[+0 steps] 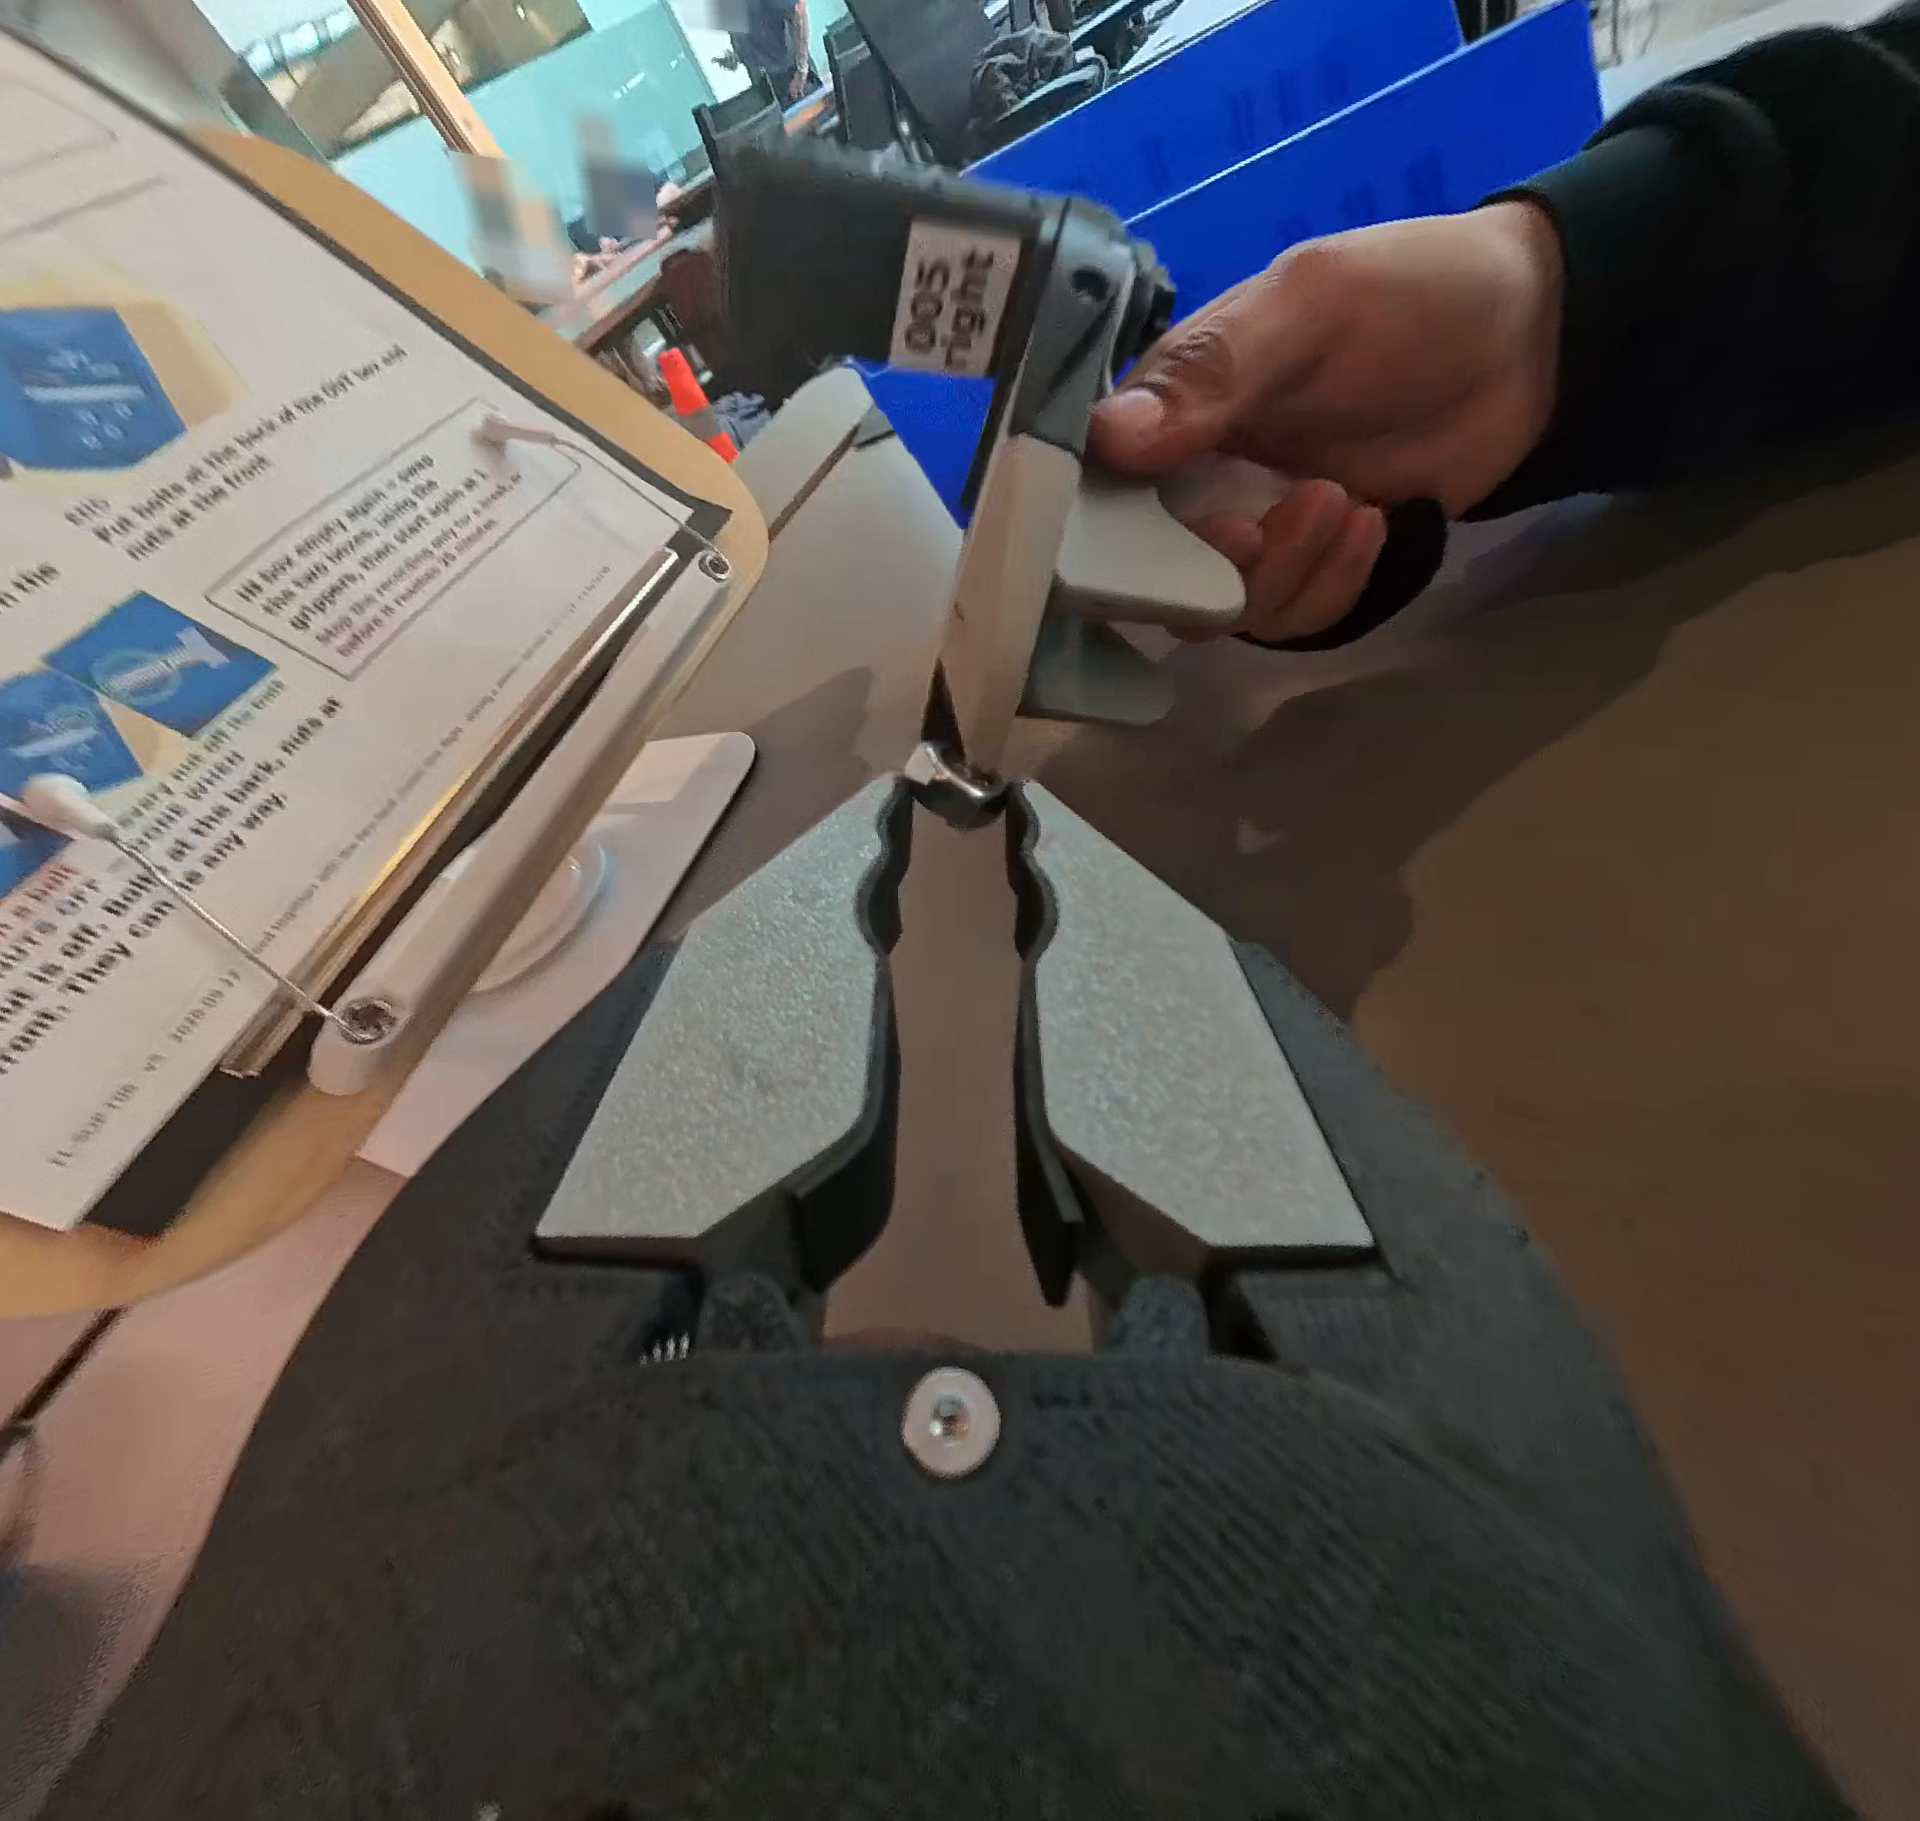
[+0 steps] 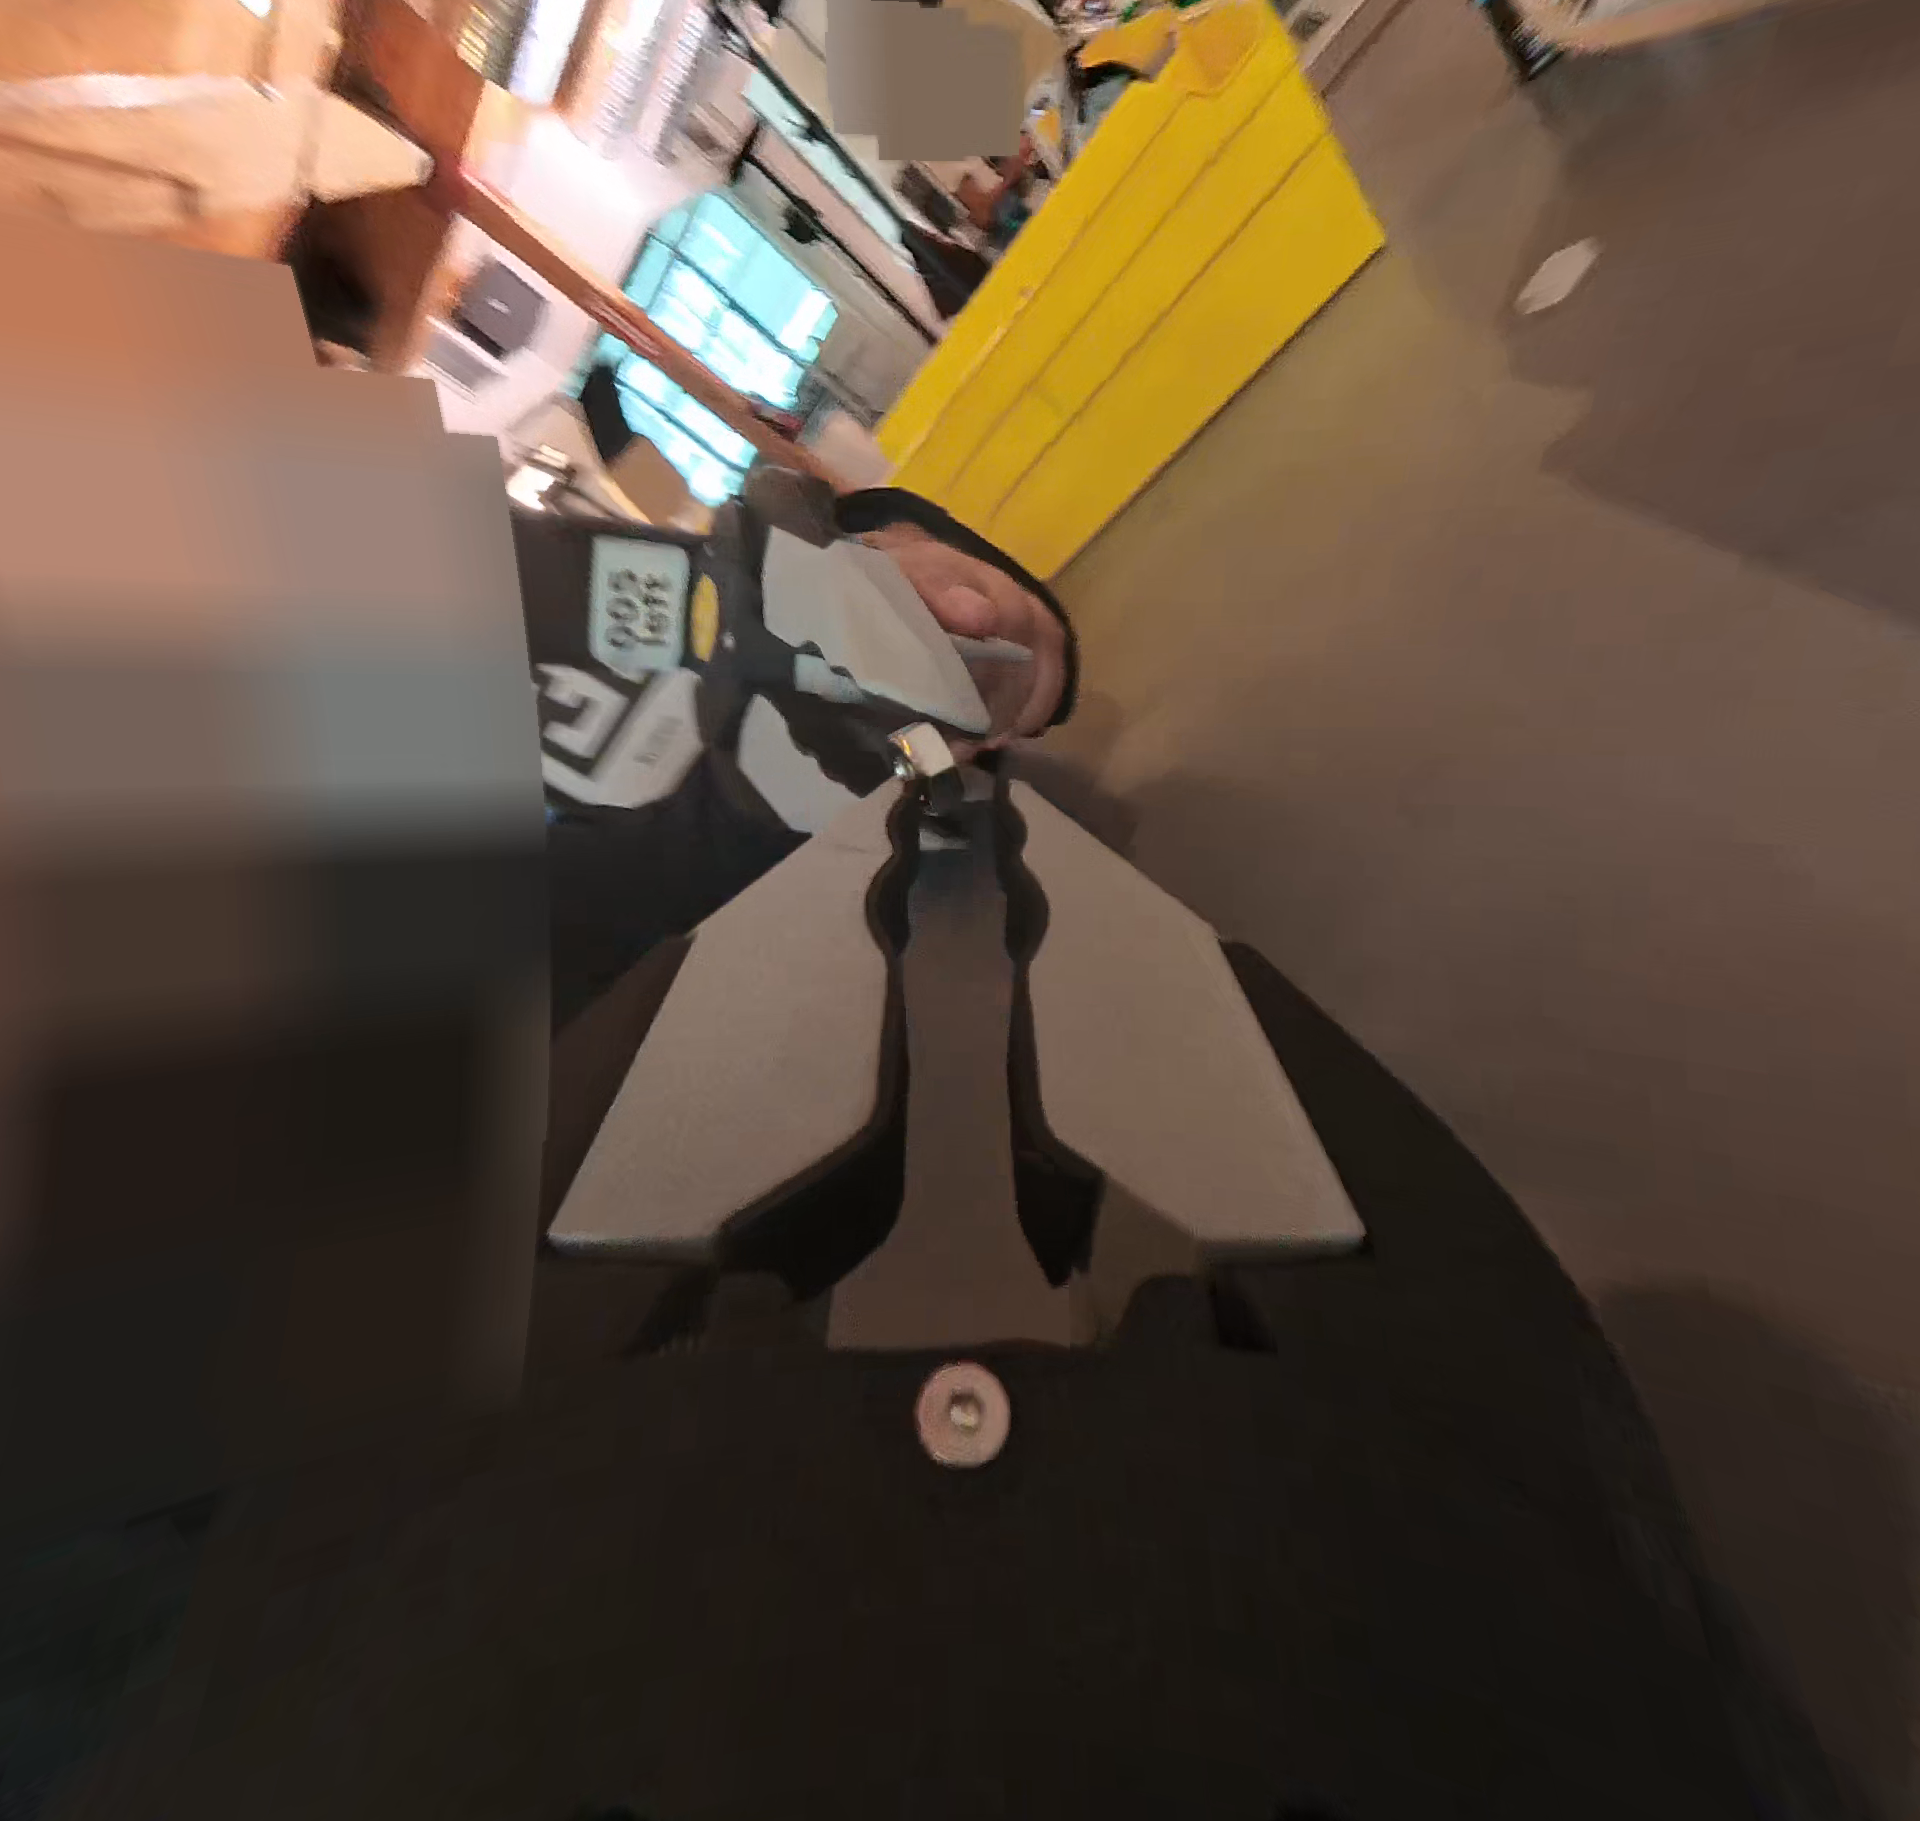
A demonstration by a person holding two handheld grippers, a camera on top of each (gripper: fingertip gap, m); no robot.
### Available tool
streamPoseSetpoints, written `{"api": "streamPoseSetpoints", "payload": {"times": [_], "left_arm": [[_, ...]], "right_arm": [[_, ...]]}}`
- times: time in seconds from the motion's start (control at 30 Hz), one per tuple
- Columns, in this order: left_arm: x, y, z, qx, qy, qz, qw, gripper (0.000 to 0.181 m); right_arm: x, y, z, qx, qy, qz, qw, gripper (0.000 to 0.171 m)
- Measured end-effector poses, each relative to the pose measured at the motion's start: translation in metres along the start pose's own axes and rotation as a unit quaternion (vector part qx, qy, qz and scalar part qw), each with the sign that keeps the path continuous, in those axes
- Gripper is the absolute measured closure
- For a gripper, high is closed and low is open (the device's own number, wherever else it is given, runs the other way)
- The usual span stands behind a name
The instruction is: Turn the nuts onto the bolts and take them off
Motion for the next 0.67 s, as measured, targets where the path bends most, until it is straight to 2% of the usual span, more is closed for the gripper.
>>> {"api": "streamPoseSetpoints", "payload": {"times": [0.03,0.13,0.23,0.3,0.37,0.43,0.5,0.67], "left_arm": [[-0.001,0.002,0.0,-0.003,0.001,0.018,1.0,0.165],[-0.006,0.002,-0.002,-0.043,0.016,0.085,0.995,0.165],[-0.012,-0.005,-0.004,-0.101,0.031,0.143,0.984,0.165],[-0.011,-0.01,-0.004,-0.153,0.03,0.216,0.964,0.166],[-0.008,-0.011,0.0,-0.218,0.019,0.313,0.924,0.165],[-0.004,-0.003,0.003,-0.246,-0.015,0.39,0.887,0.166],[0.003,0.003,0.009,-0.284,-0.052,0.449,0.846,0.166],[0.008,0.007,0.014,-0.356,-0.081,0.559,0.745,0.166]], "right_arm": [[0.002,-0.001,0.003,-0.029,0.008,0.033,0.999,0.158],[0.002,-0.003,0.009,-0.104,0.056,0.13,0.984,0.142],[-0.001,-0.001,0.008,-0.155,0.095,0.226,0.957,0.138],[-0.005,0.004,0.004,-0.17,0.119,0.285,0.936,0.138],[-0.007,0.012,0.002,-0.171,0.125,0.326,0.922,0.138],[-0.005,0.022,0.002,-0.158,0.113,0.347,0.917,0.147],[-0.003,0.031,0.002,-0.133,0.104,0.348,0.922,0.136],[-0.002,0.037,0.0,-0.096,0.086,0.323,0.938,0.136]]}}
Point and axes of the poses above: each gripper's, where its closed fingertips meet, z back along the fingers, x out of its top, y = z × x across the jaws, the point moved 4 cm from there along z, back along the fingers, and after that the axes turned 6 degrees about x, right-handed, at the moved point
